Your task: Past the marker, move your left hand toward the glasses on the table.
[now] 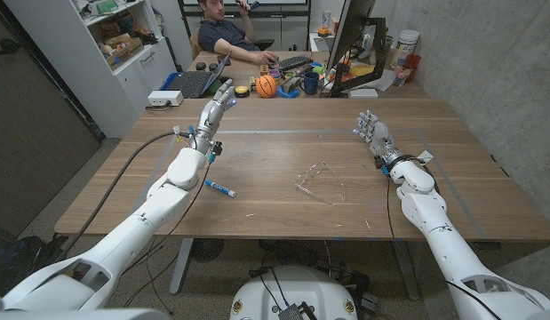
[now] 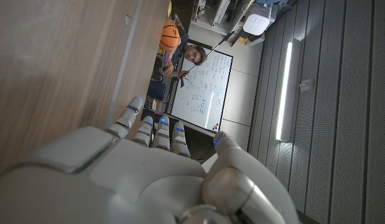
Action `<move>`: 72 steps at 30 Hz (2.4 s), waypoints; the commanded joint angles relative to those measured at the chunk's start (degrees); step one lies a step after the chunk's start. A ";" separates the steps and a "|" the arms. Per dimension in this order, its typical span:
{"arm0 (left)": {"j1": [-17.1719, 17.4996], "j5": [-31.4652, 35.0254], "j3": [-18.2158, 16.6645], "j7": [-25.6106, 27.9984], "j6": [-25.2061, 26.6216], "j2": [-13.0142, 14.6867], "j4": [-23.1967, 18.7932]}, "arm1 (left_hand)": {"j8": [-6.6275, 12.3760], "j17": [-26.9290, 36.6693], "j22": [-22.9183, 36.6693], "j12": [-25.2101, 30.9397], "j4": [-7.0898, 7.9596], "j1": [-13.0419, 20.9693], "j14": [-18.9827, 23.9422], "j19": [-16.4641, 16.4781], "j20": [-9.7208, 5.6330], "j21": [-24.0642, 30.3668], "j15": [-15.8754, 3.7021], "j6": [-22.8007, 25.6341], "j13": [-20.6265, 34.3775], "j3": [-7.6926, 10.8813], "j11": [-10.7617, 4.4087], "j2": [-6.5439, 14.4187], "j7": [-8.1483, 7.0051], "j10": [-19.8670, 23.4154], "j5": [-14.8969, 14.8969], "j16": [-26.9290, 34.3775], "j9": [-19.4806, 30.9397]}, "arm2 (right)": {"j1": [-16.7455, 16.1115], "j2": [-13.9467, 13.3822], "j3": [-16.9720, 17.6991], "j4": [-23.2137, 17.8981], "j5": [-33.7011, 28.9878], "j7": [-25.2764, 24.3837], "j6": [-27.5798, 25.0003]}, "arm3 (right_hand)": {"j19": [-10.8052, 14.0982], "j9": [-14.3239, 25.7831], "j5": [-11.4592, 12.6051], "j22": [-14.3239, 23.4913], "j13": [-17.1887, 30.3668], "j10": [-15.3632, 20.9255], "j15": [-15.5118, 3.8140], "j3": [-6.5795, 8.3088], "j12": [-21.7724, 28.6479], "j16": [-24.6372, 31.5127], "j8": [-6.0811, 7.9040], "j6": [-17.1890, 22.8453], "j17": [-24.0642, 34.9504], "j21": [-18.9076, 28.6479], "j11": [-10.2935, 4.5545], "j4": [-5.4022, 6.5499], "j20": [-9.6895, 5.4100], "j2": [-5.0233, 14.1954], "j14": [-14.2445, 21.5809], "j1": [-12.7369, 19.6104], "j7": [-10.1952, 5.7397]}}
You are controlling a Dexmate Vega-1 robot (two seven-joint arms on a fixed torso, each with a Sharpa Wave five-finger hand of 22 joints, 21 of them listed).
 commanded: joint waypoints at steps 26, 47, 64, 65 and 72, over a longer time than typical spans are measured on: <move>-5.82 24.03 4.93 -3.09 2.41 6.33 -12.86 | -0.36 0.19 0.30 -0.28 0.08 -1.93 -4.77 -1.57 0.96 -2.46 -0.41 -6.84 0.24 -2.86 -1.09 -2.50 -0.33 -6.21 1.50 -0.12 0.18 | -1.49 2.79 2.60 -2.33 -2.33 1.88 -1.25 | 0.22 0.20 0.23 0.27 0.30 0.10 0.12 -1.00 0.54 0.35 0.31 0.26 0.09 -0.40 -0.13 0.19 0.19 -0.60 -0.21 -0.42 0.49; -8.58 36.94 9.00 -6.72 2.48 6.98 -16.98 | 0.47 0.13 0.22 0.15 -0.82 -0.97 -6.71 -3.02 1.31 -4.25 -0.97 -7.89 0.19 -3.56 -3.27 -2.70 -0.42 -8.31 2.47 0.15 0.27 | -0.64 3.38 2.75 -0.74 -2.12 2.62 0.10 | 0.47 0.18 0.33 0.27 0.29 0.45 0.06 -1.19 0.68 0.44 0.38 0.37 0.03 -0.62 -0.02 0.16 0.26 -0.57 0.07 -0.49 0.68; -12.79 43.52 13.28 -10.72 0.37 5.73 -13.69 | 1.29 0.07 -0.04 0.17 -3.05 2.54 -7.08 -1.30 2.28 -4.88 -1.06 -6.41 0.15 -3.20 -3.63 -2.53 -0.44 -9.34 3.29 0.41 0.39 | 0.51 3.49 2.89 1.25 -1.85 3.13 0.35 | 0.69 0.17 0.41 0.27 0.28 0.69 0.05 -1.20 0.75 0.48 0.47 0.61 -0.02 -0.76 -0.02 0.07 0.39 -0.41 0.32 -0.38 0.90; -13.08 44.35 13.55 -11.20 0.73 5.82 -13.89 | 1.29 0.07 -0.05 0.17 -3.13 2.65 -7.15 -1.28 2.28 -4.91 -1.04 -6.43 0.15 -3.20 -3.62 -2.54 -0.44 -9.37 3.31 0.40 0.38 | 0.62 3.54 2.90 1.43 -1.85 3.10 0.39 | 0.70 0.17 0.41 0.27 0.28 0.72 0.05 -1.20 0.76 0.49 0.46 0.60 -0.02 -0.77 -0.03 0.07 0.40 -0.40 0.34 -0.38 0.89; -15.06 46.72 15.18 -14.89 1.76 5.88 -13.92 | 1.20 0.07 -0.15 0.46 -4.58 4.65 -6.58 -0.08 2.73 -5.18 -0.49 -6.80 0.14 -3.33 -3.28 -3.31 -0.42 -9.10 3.63 0.76 0.37 | 1.52 3.65 2.78 2.90 -1.81 3.54 0.74 | 0.77 0.17 0.44 0.27 0.27 0.73 0.15 -1.25 0.74 0.47 0.46 0.61 -0.03 -0.87 -0.09 0.04 0.39 -0.38 0.35 -0.36 0.88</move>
